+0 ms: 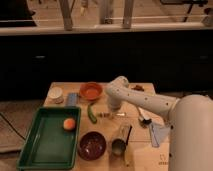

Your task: Place fork in purple bowl

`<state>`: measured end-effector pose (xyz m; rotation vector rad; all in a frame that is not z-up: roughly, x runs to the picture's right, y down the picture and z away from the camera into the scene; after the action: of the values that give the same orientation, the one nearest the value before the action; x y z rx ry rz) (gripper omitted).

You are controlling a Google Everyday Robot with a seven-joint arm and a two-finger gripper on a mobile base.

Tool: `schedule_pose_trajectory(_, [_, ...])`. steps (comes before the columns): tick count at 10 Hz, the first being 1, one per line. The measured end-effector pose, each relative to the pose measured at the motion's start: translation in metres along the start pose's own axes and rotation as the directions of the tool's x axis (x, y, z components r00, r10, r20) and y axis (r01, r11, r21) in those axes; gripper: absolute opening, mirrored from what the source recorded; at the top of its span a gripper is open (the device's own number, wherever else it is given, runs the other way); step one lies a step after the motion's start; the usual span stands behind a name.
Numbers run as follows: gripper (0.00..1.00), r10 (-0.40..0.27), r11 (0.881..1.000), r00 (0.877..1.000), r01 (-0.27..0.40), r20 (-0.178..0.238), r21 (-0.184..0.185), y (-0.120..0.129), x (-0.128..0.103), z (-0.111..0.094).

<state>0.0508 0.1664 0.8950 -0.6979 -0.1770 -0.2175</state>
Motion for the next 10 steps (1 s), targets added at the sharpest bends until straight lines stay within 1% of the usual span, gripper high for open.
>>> schedule_pose_trajectory(1, [0.0, 0.001, 1.0, 1.0, -0.001, -0.004, -0.004, 0.0, 0.0, 0.001])
schedule_pose_trajectory(2, [0.0, -0.003, 1.0, 1.0, 0.003, -0.02, -0.008, -0.001, -0.002, 0.004])
schedule_pose_trajectory(6, [0.0, -0.005, 1.0, 1.0, 0.005, -0.017, -0.004, -0.002, -0.005, 0.002])
schedule_pose_trajectory(7, [0.0, -0.015, 1.0, 1.0, 0.015, -0.017, 0.002, -0.002, -0.01, -0.002])
schedule_pose_trajectory(8, [0.0, -0.024, 1.0, 1.0, 0.024, -0.012, 0.015, -0.006, -0.017, -0.013])
schedule_pose_trajectory(9, [0.0, -0.027, 0.999, 1.0, 0.027, -0.011, 0.027, -0.007, -0.02, -0.024])
schedule_pose_trajectory(10, [0.0, -0.031, 0.999, 0.999, 0.032, -0.008, 0.041, -0.008, -0.024, -0.042])
